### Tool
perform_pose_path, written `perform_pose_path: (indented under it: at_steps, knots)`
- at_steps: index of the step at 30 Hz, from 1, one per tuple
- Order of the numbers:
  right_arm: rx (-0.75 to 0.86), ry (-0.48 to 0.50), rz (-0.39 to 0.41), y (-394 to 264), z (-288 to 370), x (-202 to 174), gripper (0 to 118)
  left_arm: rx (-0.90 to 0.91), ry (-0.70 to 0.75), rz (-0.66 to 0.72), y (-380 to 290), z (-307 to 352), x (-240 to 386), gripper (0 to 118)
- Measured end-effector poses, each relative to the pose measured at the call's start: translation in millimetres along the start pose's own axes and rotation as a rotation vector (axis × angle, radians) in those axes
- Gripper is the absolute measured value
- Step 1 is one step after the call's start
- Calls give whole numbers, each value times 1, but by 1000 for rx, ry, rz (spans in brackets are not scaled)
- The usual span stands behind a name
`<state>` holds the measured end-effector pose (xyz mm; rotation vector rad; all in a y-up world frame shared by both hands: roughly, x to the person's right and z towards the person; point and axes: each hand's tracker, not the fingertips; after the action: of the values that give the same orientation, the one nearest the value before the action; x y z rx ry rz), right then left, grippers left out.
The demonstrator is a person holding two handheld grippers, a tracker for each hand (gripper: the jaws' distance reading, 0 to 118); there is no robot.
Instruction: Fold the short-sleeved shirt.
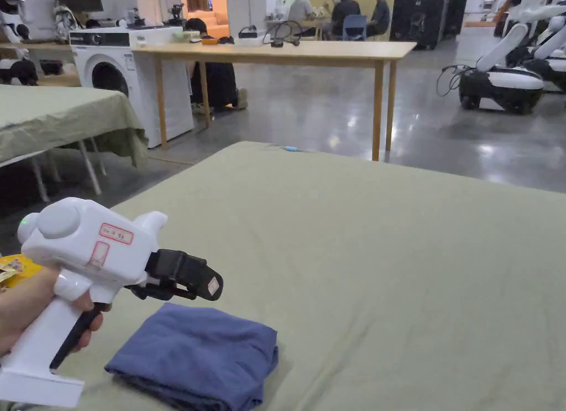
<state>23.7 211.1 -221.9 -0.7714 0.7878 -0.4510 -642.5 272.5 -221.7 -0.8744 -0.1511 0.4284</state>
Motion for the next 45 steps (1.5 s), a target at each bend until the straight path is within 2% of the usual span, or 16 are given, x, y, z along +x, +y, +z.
perform_pose_path:
  at_steps: [2,3,4,5,7,8,13,16,19,21,37,38,40,41,42,45]
  knots:
    - [60,-122,48,9,10,-9,1,134,-29,-37,-16,-7,48,49]
    - [88,-210,99,14,14,-16,1,219,74,-42,-25,-11,79,12]
    - [130,-322,168,18,16,-26,1,279,115,-84,-38,-20,109,7]
    - [178,-403,225,21,18,-34,1,348,162,-128,-49,-25,134,7]
    - [271,-555,351,28,21,-48,1,445,73,-65,-65,-38,177,6]
    - [305,-646,402,31,19,-55,1,454,130,-113,-71,-49,199,6]
    - [495,-794,591,35,13,-55,1,706,227,-227,-102,-78,317,6]
    - [480,-787,582,39,19,-58,2,726,155,-252,-113,-75,366,6]
    - [501,-773,576,36,35,-62,2,749,213,-312,-123,-73,386,6]
    - [508,-774,580,35,43,-64,2,745,215,-394,-125,-72,391,6]
    - [579,-768,545,49,52,-78,3,756,240,-402,-119,-55,391,6]
    - [586,-770,545,50,53,-78,6,757,245,-399,-119,-56,391,8]
    - [605,-764,535,54,55,-78,42,761,262,-392,-118,-59,389,37]
    - [609,-758,534,56,56,-78,72,763,268,-387,-117,-59,388,71]
    - [612,-755,534,58,57,-78,114,762,277,-380,-114,-60,388,112]
    - [636,-755,551,56,55,-78,118,764,282,-374,-115,-60,384,118]
